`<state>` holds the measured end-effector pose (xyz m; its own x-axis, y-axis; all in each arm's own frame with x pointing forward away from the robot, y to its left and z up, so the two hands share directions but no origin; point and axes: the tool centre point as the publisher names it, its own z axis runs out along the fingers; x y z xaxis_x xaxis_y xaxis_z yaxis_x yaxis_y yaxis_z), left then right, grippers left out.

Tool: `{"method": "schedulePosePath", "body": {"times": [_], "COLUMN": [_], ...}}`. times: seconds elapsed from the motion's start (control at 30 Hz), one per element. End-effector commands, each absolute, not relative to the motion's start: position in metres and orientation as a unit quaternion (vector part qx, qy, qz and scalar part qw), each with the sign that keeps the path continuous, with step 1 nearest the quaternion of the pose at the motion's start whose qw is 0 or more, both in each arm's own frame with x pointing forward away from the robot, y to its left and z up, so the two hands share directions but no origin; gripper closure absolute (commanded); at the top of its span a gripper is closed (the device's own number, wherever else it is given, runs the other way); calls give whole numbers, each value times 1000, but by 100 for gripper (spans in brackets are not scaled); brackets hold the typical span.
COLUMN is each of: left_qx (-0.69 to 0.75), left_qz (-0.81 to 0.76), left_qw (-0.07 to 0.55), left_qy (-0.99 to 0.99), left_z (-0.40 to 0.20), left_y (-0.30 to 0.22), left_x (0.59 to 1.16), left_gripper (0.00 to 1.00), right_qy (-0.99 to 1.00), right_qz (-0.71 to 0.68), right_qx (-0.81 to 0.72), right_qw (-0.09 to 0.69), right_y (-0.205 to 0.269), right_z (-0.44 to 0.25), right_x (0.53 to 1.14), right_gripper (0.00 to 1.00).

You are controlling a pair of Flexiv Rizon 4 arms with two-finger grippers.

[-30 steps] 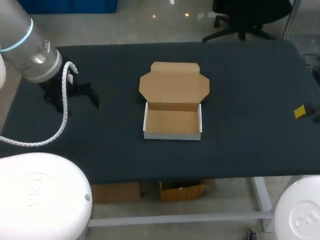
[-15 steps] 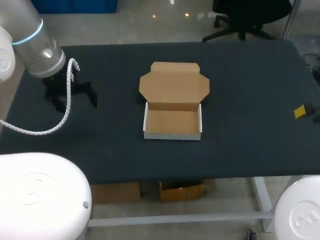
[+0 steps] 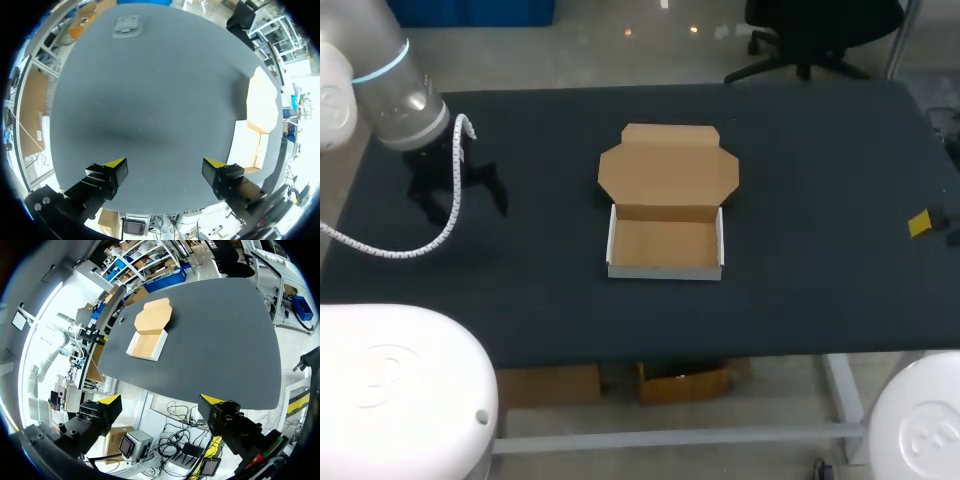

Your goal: Assemble the packaging by folding the flat box into shape, placing the metal phone stand inside, and closing the box properly

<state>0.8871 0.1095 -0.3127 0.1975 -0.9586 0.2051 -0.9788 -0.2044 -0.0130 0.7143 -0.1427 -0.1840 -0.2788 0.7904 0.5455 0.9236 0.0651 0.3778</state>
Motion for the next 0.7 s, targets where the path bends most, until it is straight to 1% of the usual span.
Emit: {"method": "schedulePosePath", "body": {"times": [0.03,0.2,0.7], "left_qx": [772,776,776], "left_qz": [63,36,36], "left_qw": [87,84,84], "left_qy": [-627,-624,-624], "left_z": [-324,-335,-335], "left_y": [115,120,120], "left_x": [902,910,910], "left_gripper": [0,0,0], "right_qy": [-723,-723,-723], "right_qz": [-341,-341,-341], "right_qx": [-593,-593,-593], "right_qw": [98,98,98], "right_y": [-143,-143,-143], "right_z": [-182,-182,-182], "right_x": [713,713,713], "right_gripper": [0,0,0]}}
